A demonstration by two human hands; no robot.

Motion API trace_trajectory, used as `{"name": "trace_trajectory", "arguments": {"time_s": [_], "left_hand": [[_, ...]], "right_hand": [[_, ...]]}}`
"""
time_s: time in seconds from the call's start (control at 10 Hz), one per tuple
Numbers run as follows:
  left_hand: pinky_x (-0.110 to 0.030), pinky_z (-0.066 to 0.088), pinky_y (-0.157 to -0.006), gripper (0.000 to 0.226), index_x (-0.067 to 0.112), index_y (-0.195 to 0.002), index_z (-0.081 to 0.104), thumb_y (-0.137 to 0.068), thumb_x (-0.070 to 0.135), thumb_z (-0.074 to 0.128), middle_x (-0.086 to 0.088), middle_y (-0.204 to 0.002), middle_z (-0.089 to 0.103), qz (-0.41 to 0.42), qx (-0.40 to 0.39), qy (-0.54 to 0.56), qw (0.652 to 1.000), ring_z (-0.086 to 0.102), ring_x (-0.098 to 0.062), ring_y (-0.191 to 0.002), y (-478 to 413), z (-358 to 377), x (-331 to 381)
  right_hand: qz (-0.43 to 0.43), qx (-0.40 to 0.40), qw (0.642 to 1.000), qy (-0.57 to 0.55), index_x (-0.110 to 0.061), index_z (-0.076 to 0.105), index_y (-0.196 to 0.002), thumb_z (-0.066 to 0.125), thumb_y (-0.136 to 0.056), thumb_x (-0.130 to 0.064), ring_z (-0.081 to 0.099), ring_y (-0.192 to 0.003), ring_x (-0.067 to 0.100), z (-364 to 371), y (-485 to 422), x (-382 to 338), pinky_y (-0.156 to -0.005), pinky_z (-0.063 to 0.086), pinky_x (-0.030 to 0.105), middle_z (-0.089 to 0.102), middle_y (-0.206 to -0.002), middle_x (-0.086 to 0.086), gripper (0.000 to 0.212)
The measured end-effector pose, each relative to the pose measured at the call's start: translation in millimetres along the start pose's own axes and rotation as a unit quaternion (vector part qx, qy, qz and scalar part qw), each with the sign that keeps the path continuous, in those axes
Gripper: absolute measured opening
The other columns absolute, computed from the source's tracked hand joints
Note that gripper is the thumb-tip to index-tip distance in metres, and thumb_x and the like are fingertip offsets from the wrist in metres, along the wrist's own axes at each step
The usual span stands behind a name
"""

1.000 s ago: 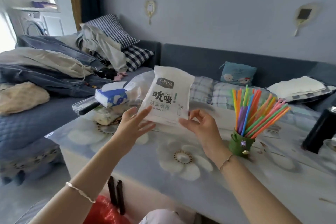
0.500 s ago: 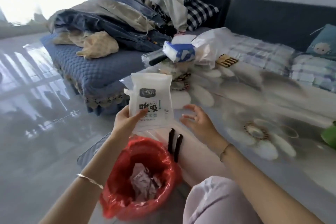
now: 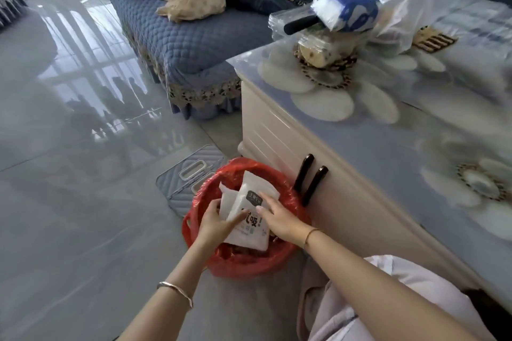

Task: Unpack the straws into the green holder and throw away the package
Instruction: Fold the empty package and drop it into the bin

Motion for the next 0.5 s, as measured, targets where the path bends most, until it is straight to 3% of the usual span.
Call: {"name": "trace_trajectory", "arguments": {"time_s": [0.1, 0.2, 0.4, 0.5], "left_hand": [[-0.024, 0.049, -0.067, 0.068, 0.01, -0.123, 0.052, -0.076, 0.056, 0.07, -0.002, -0.109, 0.065, -0.043, -0.01, -0.023, 0.999, 0.063, -0.016, -0.094, -3.6, 4.4, -17.8], [-0.035, 0.053, -0.077, 0.072, 0.007, -0.121, 0.055, -0.076, 0.061, 0.066, -0.007, -0.108, 0.069, -0.068, -0.016, -0.063, 0.996, 0.066, -0.025, -0.098, -7.4, 1.2, -28.3], [-0.041, 0.039, -0.106, 0.091, 0.003, -0.147, 0.03, -0.08, 0.05, 0.07, -0.014, -0.146, 0.048, -0.033, 0.033, -0.162, 0.986, 0.045, -0.03, -0.133, -6.1, -15.0, -12.4], [-0.045, 0.038, -0.108, 0.086, 0.007, -0.149, 0.03, -0.082, 0.044, 0.07, -0.014, -0.147, 0.047, 0.004, 0.055, -0.147, 0.988, 0.045, -0.03, -0.134, -6.3, -22.5, 6.4]], "right_hand": [[0.026, -0.02, 0.999, 0.014, -0.023, 0.022, -0.149, 0.038, -0.099, -0.03, 0.017, -0.145, 0.017, 3.9, -0.8, 14.5, -0.115, 0.017, 0.028, 0.016, -0.158, 0.002, 0.052], [0.038, -0.018, 0.998, 0.047, -0.018, 0.026, -0.148, 0.039, -0.099, -0.028, 0.021, -0.144, 0.018, 0.9, -1.2, 25.8, -0.116, 0.019, 0.028, 0.021, -0.157, 0.003, 0.052], [0.036, 0.002, 0.998, 0.061, -0.016, 0.033, -0.145, 0.046, -0.095, -0.028, 0.028, -0.142, 0.018, -9.1, 3.9, 32.9, -0.117, 0.021, 0.03, 0.029, -0.154, 0.005, 0.052], [0.009, 0.024, 0.998, 0.06, -0.018, 0.034, -0.144, 0.05, -0.094, -0.028, 0.029, -0.142, 0.018, -15.3, 8.3, 28.2, -0.117, 0.022, 0.032, 0.03, -0.154, 0.003, 0.054]]}}
Point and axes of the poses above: each hand's wrist, its own y-axis away from the middle knuckle, its own z-axis out of the palm, x = y × z, the point moved 5 cm from there along -y, towards the middle knuckle
